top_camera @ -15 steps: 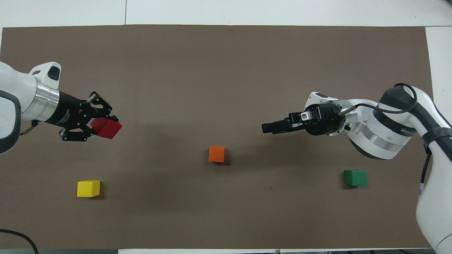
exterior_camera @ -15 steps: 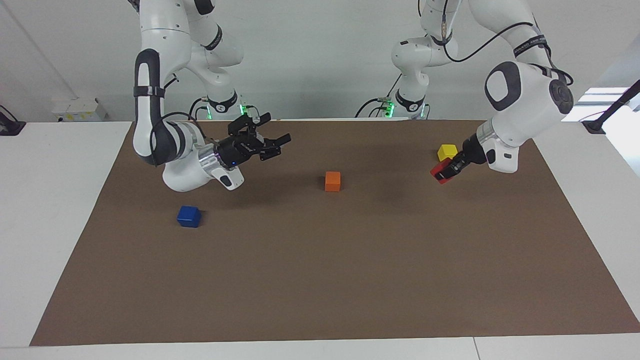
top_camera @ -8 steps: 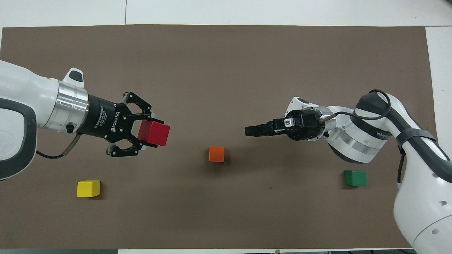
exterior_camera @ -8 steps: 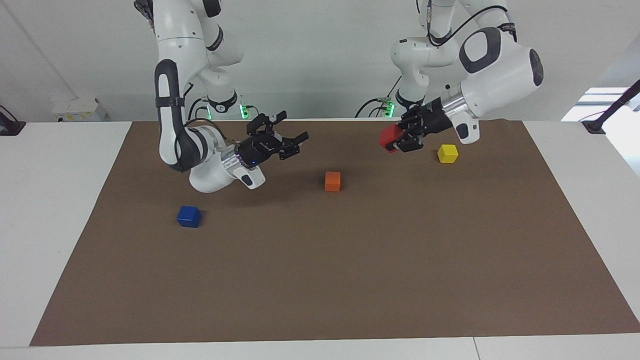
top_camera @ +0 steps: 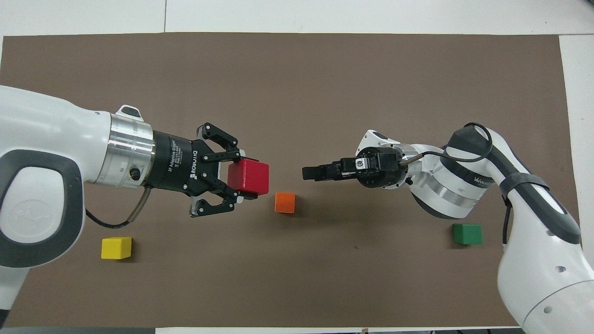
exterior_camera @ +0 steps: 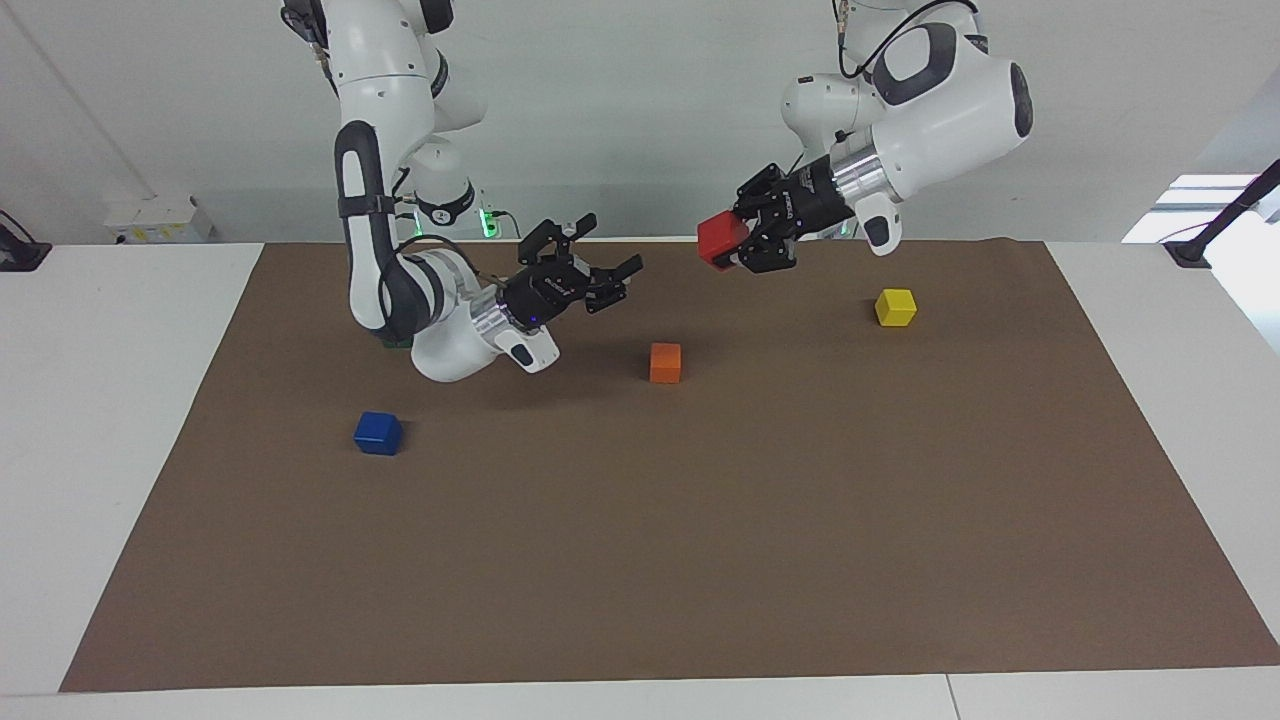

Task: Transfer red block to right arm and stack on blue block
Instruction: 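Grasp the red cube with the right gripper from the left gripper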

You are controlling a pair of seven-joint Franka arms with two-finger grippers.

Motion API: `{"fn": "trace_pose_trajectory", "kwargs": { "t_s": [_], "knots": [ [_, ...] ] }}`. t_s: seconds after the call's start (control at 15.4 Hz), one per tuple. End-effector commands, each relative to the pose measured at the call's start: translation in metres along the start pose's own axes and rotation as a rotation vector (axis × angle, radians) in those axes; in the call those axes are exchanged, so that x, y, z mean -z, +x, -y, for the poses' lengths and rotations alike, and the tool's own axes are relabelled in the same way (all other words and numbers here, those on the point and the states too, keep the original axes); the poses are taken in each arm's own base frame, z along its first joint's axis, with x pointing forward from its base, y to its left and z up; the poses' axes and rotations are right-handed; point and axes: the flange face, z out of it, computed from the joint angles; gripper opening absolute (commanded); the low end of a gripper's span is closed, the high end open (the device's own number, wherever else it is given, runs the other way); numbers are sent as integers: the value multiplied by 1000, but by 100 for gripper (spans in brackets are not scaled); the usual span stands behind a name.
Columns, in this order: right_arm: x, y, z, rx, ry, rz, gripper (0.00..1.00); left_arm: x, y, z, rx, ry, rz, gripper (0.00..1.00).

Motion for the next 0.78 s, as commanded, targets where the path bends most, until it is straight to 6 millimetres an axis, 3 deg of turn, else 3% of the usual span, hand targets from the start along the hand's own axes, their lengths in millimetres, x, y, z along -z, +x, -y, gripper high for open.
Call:
{"fn": "trace_pose_trajectory", "kwargs": {
  "t_s": [0.0, 0.26, 0.52, 0.72],
  "knots": [
    [4, 1, -4, 28, -4, -33, 100, -5, -27, 19, 62, -54, 22, 0],
    [6, 3, -9, 40, -34, -53, 100, -1, -45, 32, 39, -108, 30, 0],
    [7, 4, -10, 42, -40, -58, 100, -39, -61, 46, 46, -237, 47, 0],
    [3, 1, -16, 51, -49, -55, 100, -45, -59, 50, 45, -262, 46, 0]
  ]
}}
